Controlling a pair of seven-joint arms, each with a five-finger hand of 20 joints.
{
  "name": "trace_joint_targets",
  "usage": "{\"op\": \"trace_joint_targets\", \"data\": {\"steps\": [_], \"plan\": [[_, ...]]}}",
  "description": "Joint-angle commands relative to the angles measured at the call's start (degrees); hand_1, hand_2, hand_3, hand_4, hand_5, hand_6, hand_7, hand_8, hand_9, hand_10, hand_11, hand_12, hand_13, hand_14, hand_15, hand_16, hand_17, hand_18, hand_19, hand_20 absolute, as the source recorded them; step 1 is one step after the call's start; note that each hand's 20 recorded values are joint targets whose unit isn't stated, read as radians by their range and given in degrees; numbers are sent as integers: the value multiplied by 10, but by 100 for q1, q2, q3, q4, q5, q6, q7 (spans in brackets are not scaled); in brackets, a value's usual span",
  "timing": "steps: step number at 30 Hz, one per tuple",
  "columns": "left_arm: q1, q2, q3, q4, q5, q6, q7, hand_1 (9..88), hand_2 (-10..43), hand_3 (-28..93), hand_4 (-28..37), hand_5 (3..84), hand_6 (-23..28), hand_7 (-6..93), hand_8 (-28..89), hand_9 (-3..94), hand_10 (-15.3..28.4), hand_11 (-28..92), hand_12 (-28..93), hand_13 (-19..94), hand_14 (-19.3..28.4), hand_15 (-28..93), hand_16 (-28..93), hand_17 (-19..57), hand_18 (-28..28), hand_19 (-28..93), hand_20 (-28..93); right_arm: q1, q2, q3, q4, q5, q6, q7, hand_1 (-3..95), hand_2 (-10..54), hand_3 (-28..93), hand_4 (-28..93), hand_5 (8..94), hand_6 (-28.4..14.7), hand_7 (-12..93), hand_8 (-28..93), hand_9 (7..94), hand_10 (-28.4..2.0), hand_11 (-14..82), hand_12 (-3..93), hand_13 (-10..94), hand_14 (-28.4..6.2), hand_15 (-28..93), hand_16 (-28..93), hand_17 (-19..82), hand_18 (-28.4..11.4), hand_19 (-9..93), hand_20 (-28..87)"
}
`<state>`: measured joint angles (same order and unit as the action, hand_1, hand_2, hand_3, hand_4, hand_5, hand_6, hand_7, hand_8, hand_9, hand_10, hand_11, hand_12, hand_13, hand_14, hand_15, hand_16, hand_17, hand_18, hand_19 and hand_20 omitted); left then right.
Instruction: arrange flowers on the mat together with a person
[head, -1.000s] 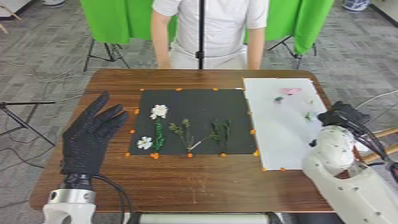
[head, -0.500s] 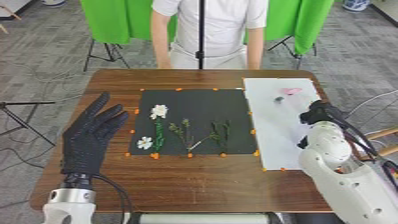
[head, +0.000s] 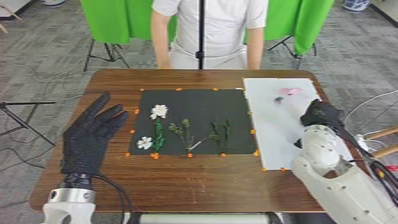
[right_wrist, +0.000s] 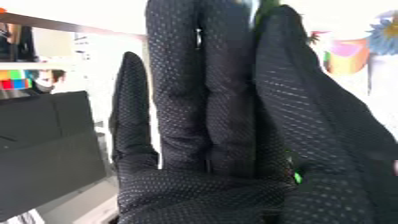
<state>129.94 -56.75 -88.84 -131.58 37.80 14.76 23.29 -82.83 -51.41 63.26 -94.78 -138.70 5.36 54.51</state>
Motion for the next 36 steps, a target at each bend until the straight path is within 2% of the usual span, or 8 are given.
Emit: {"op": "trace_joint_targets", "data": {"steps": [1,3,8,13,17,23,30,36], "plan": [[101,36,-98,-120,116,-132,103,226,88,782,-277,364,90,113,-97,362,212,244,92,268,274,485,-105,-74,239,592,33,-198,-232,248,-585,-496,269,-478,601,-95,606,-283,909,50,136,-16,937,-55,144,263,828,-38,299,325,205,-179,681,89],[92,72,-141,-164,131,-167,172,221,87,774,-279,361,89,111,-97,361,212,244,92,268,275,485,-105,-74,239,592,33,-187,-424,261,-888,-645,272,-829,602,-95,614,-283,910,49,137,-14,937,-55,160,268,830,-41,302,330,204,-175,687,90],[79,181,-197,-233,193,-105,279,207,82,759,-282,354,86,108,-96,361,213,243,93,269,274,484,-105,-69,248,615,44,81,-1036,-80,-1407,-580,131,-1670,594,-95,631,-283,909,47,136,-12,937,-56,186,262,830,-38,306,336,198,-167,693,87],[56,238,-222,-262,217,-158,371,200,78,755,-282,351,84,110,-96,362,213,242,93,269,276,484,-104,-66,251,626,49,428,-1685,-597,-1361,-320,-56,-2305,588,-95,639,-283,908,47,135,-10,937,-55,190,261,826,-38,306,337,195,-162,692,85],[-5,207,-249,-257,268,-273,294,201,75,753,-283,350,83,111,-97,361,213,243,94,271,277,486,-102,-62,255,636,55,728,-2056,-1082,-1008,-142,-133,-2661,586,-95,641,-283,908,49,135,-10,937,-55,195,259,817,-36,305,336,189,-158,689,84],[-148,186,-212,-206,277,-362,303,201,66,755,-283,350,83,110,-97,363,214,241,96,276,278,491,-101,-57,261,659,65,1118,-2450,-1737,-444,-243,-281,-2949,582,-95,641,-283,906,49,133,-9,937,-59,205,259,792,-34,295,330,177,-153,650,74],[-413,5,-198,-124,392,-648,36,205,67,755,-283,351,84,109,-96,365,214,242,98,277,280,496,-102,-55,262,661,67,1576,-2355,-2402,15,-220,-310,-2564,588,-95,625,-283,903,53,129,-10,937,-58,205,259,782,-37,293,330,172,-153,639,79],[-402,27,-174,-115,311,-633,68,209,69,761,-283,352,84,109,-96,367,214,247,99,277,280,497,-103,-57,260,656,64,1757,-2308,-2683,119,-292,-370,-2396,585,-95,615,-283,882,65,113,-20,936,-54,147,295,752,-44,316,305,158,-151,604,95]]}}
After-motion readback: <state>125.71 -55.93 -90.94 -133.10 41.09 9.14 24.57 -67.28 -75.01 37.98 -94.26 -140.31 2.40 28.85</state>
